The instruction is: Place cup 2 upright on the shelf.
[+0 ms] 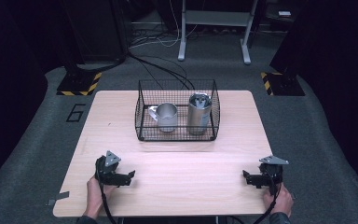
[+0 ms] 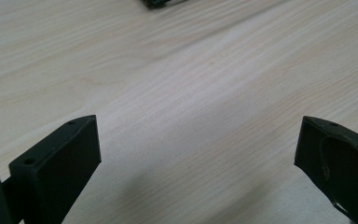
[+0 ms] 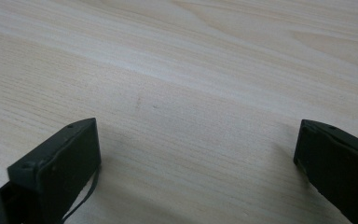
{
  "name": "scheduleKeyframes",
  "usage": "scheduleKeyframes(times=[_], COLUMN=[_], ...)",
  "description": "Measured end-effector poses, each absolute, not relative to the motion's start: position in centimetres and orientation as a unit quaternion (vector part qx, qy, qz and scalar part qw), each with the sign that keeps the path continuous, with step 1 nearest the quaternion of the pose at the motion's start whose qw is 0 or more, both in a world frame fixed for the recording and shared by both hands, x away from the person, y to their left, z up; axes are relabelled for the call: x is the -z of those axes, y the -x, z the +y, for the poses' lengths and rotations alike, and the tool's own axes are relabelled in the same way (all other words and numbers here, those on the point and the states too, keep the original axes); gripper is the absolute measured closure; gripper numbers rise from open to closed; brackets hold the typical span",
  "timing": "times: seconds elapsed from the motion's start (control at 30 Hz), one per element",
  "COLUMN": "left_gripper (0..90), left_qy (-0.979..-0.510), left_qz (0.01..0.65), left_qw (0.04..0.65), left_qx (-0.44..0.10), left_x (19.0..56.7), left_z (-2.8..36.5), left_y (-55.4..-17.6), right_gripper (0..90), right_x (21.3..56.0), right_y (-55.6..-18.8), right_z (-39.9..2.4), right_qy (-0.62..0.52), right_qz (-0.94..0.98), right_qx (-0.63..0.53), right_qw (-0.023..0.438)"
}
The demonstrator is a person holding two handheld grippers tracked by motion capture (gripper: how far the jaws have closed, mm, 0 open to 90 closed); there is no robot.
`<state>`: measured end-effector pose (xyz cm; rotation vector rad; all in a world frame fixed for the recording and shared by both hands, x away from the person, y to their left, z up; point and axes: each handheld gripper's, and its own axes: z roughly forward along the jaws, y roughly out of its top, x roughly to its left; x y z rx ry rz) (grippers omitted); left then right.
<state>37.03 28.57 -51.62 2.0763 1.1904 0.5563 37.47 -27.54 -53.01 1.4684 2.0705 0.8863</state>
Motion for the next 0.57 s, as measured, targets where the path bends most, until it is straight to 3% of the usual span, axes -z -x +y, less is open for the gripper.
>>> scheduleKeyframes(times=[0.57], left_gripper=[0.0], left_qy=[-0.794], left_qz=[0.467], left_qw=[0.334], left_qx=[-0.200], left_x=[53.1], left_z=[29.0], left_y=[-37.2], right_gripper=[0.0], right_x=[53.0], right_y=[-37.5], right_z=[-27.5], right_qy=[-0.532], right_qz=[0.751], right_qx=[-0.321], right_qw=[0.225])
